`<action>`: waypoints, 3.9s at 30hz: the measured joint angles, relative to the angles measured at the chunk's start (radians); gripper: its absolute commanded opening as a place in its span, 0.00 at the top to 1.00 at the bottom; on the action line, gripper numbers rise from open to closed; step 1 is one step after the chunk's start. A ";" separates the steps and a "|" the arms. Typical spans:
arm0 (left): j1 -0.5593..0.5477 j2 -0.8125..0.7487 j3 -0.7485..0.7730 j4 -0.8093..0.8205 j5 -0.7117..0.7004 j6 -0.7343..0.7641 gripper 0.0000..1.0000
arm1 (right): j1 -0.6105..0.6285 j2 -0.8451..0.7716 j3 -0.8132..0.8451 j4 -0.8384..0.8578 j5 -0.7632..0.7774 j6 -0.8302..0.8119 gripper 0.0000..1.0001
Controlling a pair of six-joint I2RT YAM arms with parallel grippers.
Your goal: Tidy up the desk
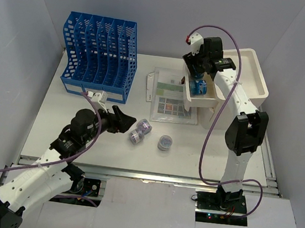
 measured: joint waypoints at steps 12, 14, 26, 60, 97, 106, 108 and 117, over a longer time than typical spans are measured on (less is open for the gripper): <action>0.000 0.222 0.126 0.095 0.092 0.001 0.09 | -0.007 -0.037 -0.028 -0.010 -0.062 0.026 0.83; 0.000 0.313 0.198 0.120 0.121 0.000 0.08 | -0.007 -0.060 -0.048 -0.008 -0.068 0.038 0.86; 0.001 0.722 0.564 0.247 0.201 -0.080 0.02 | -0.006 -0.309 -0.259 0.191 -0.063 0.095 0.89; 0.078 1.130 0.852 0.508 0.722 -0.574 0.02 | 0.084 -0.766 -0.755 0.401 -0.490 0.052 0.90; 0.078 1.134 0.995 0.163 0.654 -0.314 1.00 | 0.220 -0.766 -0.719 0.373 -0.290 -0.119 0.10; 0.059 1.228 1.375 0.031 0.446 -0.006 1.00 | 0.105 -0.941 -0.739 0.297 -0.404 -0.114 0.10; 0.032 1.281 1.460 0.026 0.399 0.079 1.00 | 0.073 -0.972 -0.764 0.290 -0.423 -0.104 0.10; -0.193 1.475 1.544 0.113 0.241 0.693 1.00 | -0.052 -1.113 -0.972 0.241 -0.448 -0.059 0.10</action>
